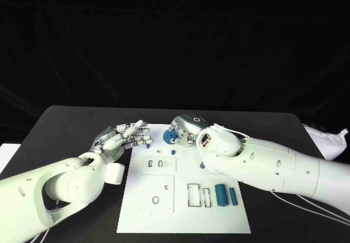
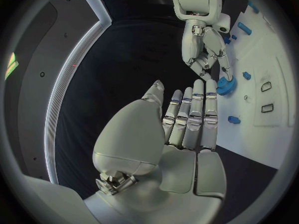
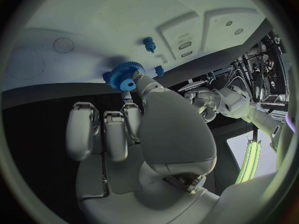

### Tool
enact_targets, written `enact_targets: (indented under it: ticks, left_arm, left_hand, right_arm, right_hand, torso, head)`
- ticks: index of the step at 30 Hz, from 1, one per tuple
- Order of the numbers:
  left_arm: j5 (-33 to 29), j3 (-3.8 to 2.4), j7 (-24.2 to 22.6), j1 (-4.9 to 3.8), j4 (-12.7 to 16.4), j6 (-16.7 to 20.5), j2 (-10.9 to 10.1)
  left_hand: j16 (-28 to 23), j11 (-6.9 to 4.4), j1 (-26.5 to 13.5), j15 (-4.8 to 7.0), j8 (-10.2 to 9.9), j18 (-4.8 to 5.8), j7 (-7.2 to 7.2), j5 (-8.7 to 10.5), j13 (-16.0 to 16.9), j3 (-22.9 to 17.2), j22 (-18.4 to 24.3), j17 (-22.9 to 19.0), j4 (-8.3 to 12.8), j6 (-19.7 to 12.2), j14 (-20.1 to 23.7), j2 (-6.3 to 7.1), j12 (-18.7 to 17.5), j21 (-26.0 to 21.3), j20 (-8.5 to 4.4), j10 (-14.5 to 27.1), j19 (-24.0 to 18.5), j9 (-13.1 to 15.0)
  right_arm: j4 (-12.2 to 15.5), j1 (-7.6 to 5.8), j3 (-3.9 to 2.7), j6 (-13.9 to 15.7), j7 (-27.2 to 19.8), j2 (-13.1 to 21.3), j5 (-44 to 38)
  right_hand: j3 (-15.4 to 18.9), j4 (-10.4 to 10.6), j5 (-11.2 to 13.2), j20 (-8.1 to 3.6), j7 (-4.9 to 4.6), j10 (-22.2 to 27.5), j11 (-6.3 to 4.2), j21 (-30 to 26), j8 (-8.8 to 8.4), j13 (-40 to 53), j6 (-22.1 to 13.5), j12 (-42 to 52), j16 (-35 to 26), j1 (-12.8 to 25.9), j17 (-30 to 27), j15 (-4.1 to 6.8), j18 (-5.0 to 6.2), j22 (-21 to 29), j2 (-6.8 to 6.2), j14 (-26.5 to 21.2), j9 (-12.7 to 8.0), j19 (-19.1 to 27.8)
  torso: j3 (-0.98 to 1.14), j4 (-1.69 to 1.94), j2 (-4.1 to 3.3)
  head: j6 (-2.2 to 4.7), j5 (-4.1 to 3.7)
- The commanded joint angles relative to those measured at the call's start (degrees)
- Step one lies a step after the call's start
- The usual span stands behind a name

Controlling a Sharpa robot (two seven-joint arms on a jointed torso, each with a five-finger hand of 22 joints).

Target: Assemble the parts on the task board

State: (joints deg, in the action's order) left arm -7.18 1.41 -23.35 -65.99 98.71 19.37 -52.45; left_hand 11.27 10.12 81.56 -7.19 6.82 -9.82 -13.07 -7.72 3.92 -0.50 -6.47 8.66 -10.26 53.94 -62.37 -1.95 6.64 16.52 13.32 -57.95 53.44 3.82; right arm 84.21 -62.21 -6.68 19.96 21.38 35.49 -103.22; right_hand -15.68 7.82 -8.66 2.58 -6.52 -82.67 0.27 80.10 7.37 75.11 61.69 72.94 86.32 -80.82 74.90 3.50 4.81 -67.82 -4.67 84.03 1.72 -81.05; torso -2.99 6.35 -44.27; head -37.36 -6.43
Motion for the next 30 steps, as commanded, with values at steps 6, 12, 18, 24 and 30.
enact_targets:
  ticks: [6, 12, 18, 24, 30]
  left_arm:
    - [-0.1, -0.04, -0.3, -0.03, -0.1, -1.3, 0.2]
    - [-0.1, -0.04, -0.2, -0.03, -0.1, -1.3, 0.2]
    - [-0.1, -0.04, -0.2, -0.03, -0.1, -1.3, 0.2]
    - [-0.1, -0.04, -0.1, -0.03, -0.2, -1.4, 0.3]
    - [-0.1, -0.04, 0.0, -0.03, -0.2, -1.4, 0.3]
  left_hand:
    - [-0.2, 0.0, 0.5, 0.01, -0.3, -0.69, -0.22, 0.2, 0.0, 0.1, 0.1, 0.1, 0.4, 0.3, -0.4, 0.12, -0.3, -0.2, 0.13, -0.4, 0.3, -0.1]
    - [-0.2, 0.0, 0.5, 0.01, -0.3, -0.69, -0.22, 0.2, 0.0, 0.1, 0.1, 0.1, 0.4, 0.3, -0.4, 0.12, -0.3, -0.2, 0.13, -0.4, 0.3, -0.1]
    - [-0.3, -0.01, 0.5, 0.01, -0.4, -0.69, -0.22, 0.2, 0.0, 0.1, 0.2, 0.1, 0.5, 0.3, -0.4, 0.07, -0.3, -0.2, 0.13, -0.4, 0.4, -0.1]
    - [-0.3, 0.0, 0.5, 0.01, -0.4, -0.69, -0.22, 0.2, 0.0, 0.1, 0.2, 0.1, 0.5, 0.3, -0.4, 0.06, -0.4, -0.3, 0.13, -0.4, 0.4, -0.1]
    - [-0.3, 0.0, 0.5, 0.01, -0.4, -0.69, -0.22, 0.2, 0.0, 0.1, 0.2, 0.1, 0.5, 0.3, -0.4, 0.06, -0.4, -0.3, 0.13, -0.4, 0.4, -0.1]
  right_arm:
    - [-1.6, 0.02, 0.27, -2.1, 0.1, -1.3, -0.7]
    - [-2.5, 0.03, 0.45, -3.1, 0.1, -1.8, -0.8]
    - [-3.4, 0.0, 0.51, -3.5, 0.0, -2.1, -0.6]
    - [-3.8, -0.01, 0.55, -4.7, -0.2, -2.4, -0.1]
    - [-4.0, -0.02, 0.59, -5.7, -0.3, -2.4, 0.5]
  right_hand:
    - [-1.2, 0.5, -0.3, 0.06, 0.91, 0.3, 0.43, 0.2, -0.23, 0.6, 2.0, -0.6, 0.1, 0.9, 7.3, -0.14, -0.62, -0.1, 0.48, 4.5, 5.9, -0.1]
    - [-1.3, 1.0, -0.6, 0.35, 0.24, 1.5, 0.96, 0.1, -1.45, -1.1, 0.5, -3.1, -0.1, 2.7, 6.9, -0.54, -0.6, 0.0, -0.37, 4.4, 5.5, 0.1]
    - [0.2, 2.9, -0.1, 1.53, -1.64, 3.6, 2.66, -0.1, -3.99, -3.9, -5.6, -7.0, -0.1, 6.5, 6.9, -1.97, -0.59, 0.3, -2.42, 4.4, 3.8, 0.3]
    - [4.7, 8.0, 0.0, 2.18, -1.72, 3.7, 2.93, -0.1, -3.64, -3.8, -6.0, -7.0, -0.1, 11.6, 7.0, -2.33, -0.5, 0.3, -3.6, 4.4, 3.6, 0.4]
    - [6.1, 8.7, -0.9, 2.16, -1.54, 3.5, 2.82, 0.0, -3.38, -3.4, -5.2, -6.5, -0.1, 11.7, 7.1, -2.27, -0.51, 0.1, -3.08, 4.4, 3.7, 0.4]
  torso:
    - [0.07, -0.13, -0.02]
    - [0.09, -0.17, -0.04]
    - [0.08, -0.17, -0.03]
    - [0.1, -0.17, -0.03]
    - [0.08, -0.16, -0.03]
  head:
    - [-0.18, 0.31]
    - [-0.28, 0.38]
    - [-0.18, 0.32]
    - [-0.1, 0.29]
    - [-0.17, 0.27]
